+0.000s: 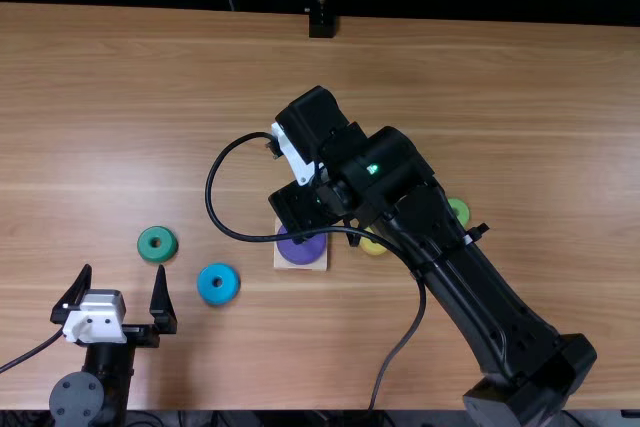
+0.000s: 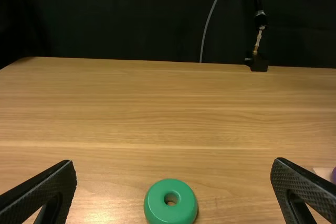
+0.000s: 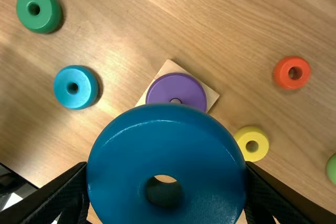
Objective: Build the Hanoi tower: stack the rings onto the peg from bottom to top in this color order: purple, dark blue, light blue, dark green, light green, yellow, orange.
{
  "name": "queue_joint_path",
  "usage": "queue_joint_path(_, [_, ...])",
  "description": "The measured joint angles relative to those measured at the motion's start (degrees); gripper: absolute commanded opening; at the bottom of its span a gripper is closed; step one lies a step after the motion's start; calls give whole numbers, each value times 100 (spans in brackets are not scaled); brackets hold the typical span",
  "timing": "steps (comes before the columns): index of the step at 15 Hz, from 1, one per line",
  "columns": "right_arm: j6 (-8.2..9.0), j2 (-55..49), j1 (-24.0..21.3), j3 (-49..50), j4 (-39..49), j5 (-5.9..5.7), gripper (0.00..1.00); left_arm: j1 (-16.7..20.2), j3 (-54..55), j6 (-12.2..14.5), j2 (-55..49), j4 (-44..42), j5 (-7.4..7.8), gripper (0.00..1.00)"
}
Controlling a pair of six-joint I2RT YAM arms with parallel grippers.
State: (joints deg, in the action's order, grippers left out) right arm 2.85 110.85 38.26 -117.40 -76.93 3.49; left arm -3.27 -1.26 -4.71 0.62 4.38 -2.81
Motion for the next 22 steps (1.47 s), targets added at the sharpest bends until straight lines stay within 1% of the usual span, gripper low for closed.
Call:
queue_joint_path(2, [44,98,0,-2,0,13,0,-2,0,-7,0,0,2,100])
queue_joint_path(7, [63,179,0,-2,2,11,0,0,0,0,0,-2,2,100])
queue_joint_path(8, [66,181,0,-2,2,11,20,0,0,-4,0,0,0,100])
queue_joint_path(9, [63,186,0,-2,0,13,74,0,0,-2,0,-2,0,100])
queue_joint_path(10, [63,203,0,-2,0,13,100,0,0,-2,0,-2,2,100])
queue_joint_path(18, [52,249,0,-2,57,11,100,0,0,-4,0,-2,0,100])
queue_joint_path(19, [59,251,0,-2,321,11,100,0,0,-2,0,-2,0,100])
queue_joint_path(21, [66,249,-2,0,1456,13,100,0,0,-2,0,-4,0,100])
queue_joint_path(22, [68,247,-2,66,2170,11,100,0,0,-2,0,0,0,100])
